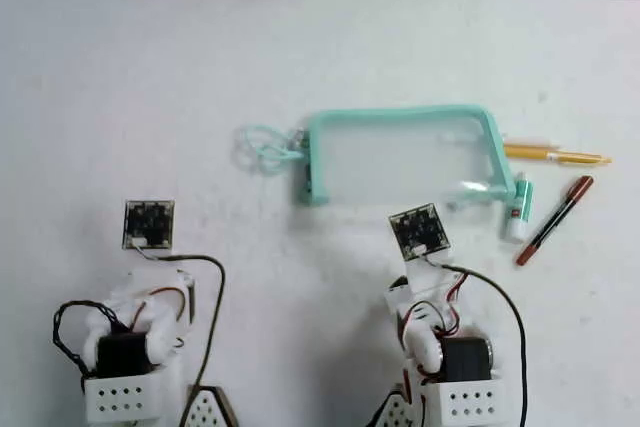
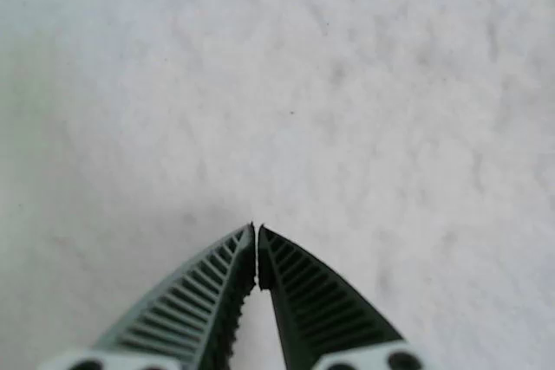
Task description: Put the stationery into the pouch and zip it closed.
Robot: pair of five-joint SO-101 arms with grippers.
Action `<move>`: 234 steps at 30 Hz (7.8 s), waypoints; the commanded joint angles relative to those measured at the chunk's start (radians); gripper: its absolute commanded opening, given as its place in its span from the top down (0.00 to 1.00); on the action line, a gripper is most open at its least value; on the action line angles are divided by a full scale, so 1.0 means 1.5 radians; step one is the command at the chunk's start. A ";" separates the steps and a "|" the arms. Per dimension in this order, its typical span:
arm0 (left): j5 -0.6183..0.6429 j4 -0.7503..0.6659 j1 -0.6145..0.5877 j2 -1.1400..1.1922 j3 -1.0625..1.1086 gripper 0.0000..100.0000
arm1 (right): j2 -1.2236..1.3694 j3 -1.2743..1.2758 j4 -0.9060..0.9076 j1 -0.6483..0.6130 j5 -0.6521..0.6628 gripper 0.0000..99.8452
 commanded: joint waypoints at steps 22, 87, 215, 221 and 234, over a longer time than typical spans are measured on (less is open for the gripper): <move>0.003 0.004 -0.005 -0.008 -0.003 0.98 | -0.005 0.005 0.004 0.003 -0.001 0.98; 0.003 0.005 -0.007 -0.008 -0.003 0.98 | -0.005 0.005 0.004 -0.002 -0.001 0.98; -0.038 -0.223 0.064 -0.008 -0.192 0.98 | -0.005 0.005 0.004 -0.002 -0.001 0.98; -0.041 -0.222 0.095 -0.008 -0.254 0.98 | -0.005 0.005 0.004 -0.002 -0.001 0.98; -0.041 -0.369 0.099 -0.008 -0.211 0.98 | -0.005 0.005 0.004 -0.002 -0.001 0.98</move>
